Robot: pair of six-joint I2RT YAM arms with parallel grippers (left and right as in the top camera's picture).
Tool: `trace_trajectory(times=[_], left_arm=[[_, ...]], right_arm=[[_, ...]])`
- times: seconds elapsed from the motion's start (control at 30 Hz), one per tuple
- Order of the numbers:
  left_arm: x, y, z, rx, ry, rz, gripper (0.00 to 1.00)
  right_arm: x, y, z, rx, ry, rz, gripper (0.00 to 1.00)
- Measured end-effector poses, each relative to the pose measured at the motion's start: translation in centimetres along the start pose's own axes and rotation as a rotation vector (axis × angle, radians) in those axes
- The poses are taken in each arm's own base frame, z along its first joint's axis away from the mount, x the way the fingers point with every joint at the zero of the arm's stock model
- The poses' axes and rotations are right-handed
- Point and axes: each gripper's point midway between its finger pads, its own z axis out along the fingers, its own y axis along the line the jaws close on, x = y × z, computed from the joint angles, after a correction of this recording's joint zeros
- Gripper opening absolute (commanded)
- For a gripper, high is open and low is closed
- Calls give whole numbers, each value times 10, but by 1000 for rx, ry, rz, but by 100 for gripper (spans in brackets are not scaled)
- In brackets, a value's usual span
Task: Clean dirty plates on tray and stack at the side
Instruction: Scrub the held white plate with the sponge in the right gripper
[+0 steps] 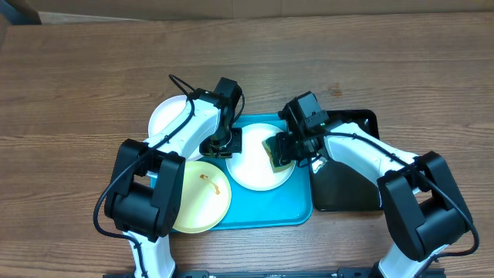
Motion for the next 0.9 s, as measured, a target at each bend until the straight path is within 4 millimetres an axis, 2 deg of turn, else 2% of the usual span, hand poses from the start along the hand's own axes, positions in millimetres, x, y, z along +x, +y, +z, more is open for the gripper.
trace_trajectory(times=[0.23,0.53,0.63,0.8,0.9], left_arm=[[0,0,0,0,0,0,4],[-1,2,0,-8,-3,-1,4],[-1,2,0,-8,-3,-1,4],[-1,2,0,-10,-3,-1,4],[-1,2,0,-10,-3,-1,4]], right_arm=[[2,2,5,-32,-28,66,4],[4,22,6,-181,-23,70,4],[2,33,-3,-282,6,87,4],[-24,44,-30,-423,-25,96,4],[-28,47,-42,-463,-29,100,4]])
